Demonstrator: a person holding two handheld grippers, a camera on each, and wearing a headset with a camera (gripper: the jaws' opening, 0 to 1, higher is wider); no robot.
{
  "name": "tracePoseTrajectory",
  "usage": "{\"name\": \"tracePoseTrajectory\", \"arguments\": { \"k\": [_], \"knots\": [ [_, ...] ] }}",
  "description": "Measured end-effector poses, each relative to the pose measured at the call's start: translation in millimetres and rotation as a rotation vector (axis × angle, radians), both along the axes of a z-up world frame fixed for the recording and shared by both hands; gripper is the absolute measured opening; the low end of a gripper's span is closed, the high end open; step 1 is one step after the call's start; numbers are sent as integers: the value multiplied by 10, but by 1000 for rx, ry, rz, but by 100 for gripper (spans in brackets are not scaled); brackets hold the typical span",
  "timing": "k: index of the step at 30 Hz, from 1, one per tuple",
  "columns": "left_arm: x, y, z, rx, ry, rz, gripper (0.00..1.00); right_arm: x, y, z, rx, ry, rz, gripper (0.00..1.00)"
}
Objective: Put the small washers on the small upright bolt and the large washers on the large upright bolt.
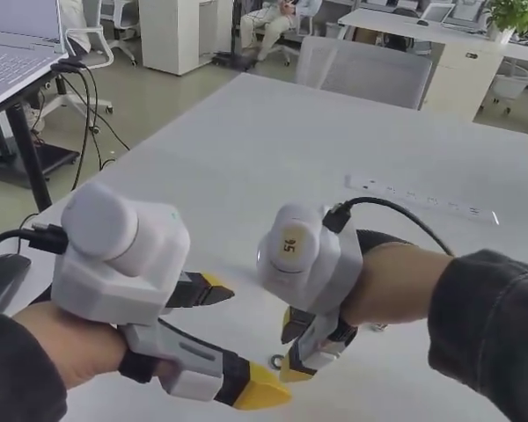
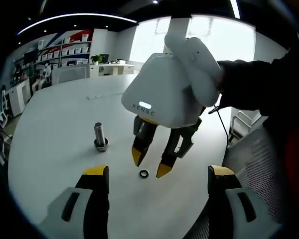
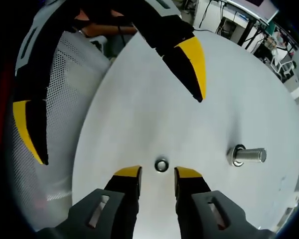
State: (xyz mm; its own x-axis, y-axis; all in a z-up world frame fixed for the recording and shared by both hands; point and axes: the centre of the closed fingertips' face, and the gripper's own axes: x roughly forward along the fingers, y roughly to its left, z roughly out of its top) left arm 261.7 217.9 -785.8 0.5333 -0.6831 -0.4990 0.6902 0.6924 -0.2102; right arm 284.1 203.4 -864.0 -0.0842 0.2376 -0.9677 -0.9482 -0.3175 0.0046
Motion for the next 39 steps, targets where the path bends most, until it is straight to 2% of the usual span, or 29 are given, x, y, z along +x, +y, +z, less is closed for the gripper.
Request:
{"name": "tracePoseTrajectory", "arguments": {
  "k": [14,24,39],
  "knots": [
    [6,12,14,-6,-2,4,81,15,30,-109,-13,7,6,23],
    [-2,14,17,-8,-2,6,81,14,31,-108,-17,-24,42,20],
    [-9,14,32,-11,-5,7,81,1,24,-106,-19,-35,64,15]
  ]
}}
